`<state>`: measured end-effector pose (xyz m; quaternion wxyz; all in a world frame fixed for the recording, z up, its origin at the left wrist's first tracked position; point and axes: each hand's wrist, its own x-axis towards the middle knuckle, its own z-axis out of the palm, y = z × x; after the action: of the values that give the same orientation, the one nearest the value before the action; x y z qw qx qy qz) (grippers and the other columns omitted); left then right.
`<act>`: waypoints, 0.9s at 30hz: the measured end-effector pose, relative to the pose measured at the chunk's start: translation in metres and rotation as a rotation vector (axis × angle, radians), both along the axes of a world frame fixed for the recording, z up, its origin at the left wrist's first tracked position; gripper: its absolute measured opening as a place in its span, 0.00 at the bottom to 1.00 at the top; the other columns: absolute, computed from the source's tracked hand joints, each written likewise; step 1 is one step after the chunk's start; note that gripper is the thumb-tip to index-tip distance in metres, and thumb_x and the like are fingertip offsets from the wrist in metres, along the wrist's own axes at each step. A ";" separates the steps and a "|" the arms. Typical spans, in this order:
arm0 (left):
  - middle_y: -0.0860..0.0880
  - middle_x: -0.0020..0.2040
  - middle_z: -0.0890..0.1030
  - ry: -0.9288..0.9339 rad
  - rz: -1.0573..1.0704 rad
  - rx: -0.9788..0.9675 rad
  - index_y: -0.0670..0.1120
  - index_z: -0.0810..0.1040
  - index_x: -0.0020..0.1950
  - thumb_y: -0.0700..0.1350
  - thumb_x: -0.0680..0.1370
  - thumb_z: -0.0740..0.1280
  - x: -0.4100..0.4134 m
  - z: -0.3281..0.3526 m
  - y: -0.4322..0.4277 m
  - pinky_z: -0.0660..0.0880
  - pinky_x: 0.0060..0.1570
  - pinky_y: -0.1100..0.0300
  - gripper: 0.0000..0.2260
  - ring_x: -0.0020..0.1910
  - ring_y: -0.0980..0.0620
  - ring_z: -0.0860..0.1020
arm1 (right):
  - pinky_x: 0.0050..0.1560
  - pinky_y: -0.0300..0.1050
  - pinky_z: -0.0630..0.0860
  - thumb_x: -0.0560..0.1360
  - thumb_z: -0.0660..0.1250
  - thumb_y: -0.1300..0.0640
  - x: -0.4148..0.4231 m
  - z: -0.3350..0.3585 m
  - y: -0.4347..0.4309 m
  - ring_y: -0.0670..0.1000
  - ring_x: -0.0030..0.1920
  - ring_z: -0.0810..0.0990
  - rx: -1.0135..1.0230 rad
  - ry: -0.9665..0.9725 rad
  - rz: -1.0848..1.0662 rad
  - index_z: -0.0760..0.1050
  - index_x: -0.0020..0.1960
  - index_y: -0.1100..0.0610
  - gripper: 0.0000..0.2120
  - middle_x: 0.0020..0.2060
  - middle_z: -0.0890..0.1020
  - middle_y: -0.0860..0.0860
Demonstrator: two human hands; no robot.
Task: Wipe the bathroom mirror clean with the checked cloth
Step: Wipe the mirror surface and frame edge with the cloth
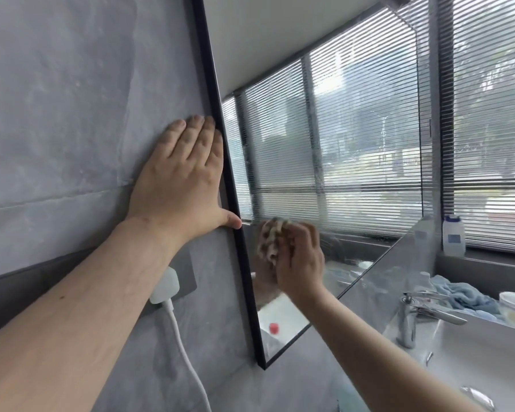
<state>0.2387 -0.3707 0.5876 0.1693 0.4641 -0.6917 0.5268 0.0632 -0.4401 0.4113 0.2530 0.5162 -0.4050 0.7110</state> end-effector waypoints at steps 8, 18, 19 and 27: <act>0.39 0.81 0.50 -0.020 0.019 -0.004 0.37 0.47 0.80 0.80 0.63 0.53 0.001 0.000 0.000 0.44 0.79 0.45 0.60 0.81 0.42 0.46 | 0.64 0.51 0.69 0.82 0.59 0.49 -0.107 0.021 -0.052 0.63 0.61 0.75 0.425 -0.953 0.038 0.73 0.64 0.63 0.20 0.62 0.72 0.64; 0.39 0.81 0.50 0.006 0.001 0.015 0.37 0.48 0.80 0.80 0.62 0.53 0.000 0.001 0.003 0.43 0.79 0.46 0.60 0.81 0.42 0.47 | 0.45 0.42 0.76 0.75 0.65 0.56 -0.008 0.045 0.003 0.45 0.48 0.72 0.048 -0.099 0.139 0.81 0.56 0.59 0.12 0.51 0.73 0.50; 0.40 0.81 0.50 0.009 -0.003 0.018 0.37 0.48 0.80 0.80 0.63 0.54 0.000 0.001 0.003 0.43 0.79 0.46 0.61 0.81 0.43 0.47 | 0.45 0.41 0.75 0.74 0.66 0.58 0.005 0.049 0.024 0.47 0.48 0.73 -0.028 0.043 0.138 0.81 0.56 0.58 0.12 0.51 0.73 0.52; 0.39 0.81 0.53 0.021 -0.034 0.010 0.37 0.51 0.80 0.78 0.63 0.60 0.001 0.000 0.002 0.43 0.79 0.47 0.60 0.81 0.43 0.49 | 0.41 0.57 0.79 0.76 0.66 0.58 0.017 0.106 0.016 0.59 0.44 0.79 -0.139 0.199 0.173 0.84 0.56 0.58 0.12 0.49 0.75 0.55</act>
<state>0.2397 -0.3685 0.5874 0.1833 0.4585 -0.7002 0.5156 0.0802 -0.4245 0.5170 0.2645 0.5984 -0.2818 0.7018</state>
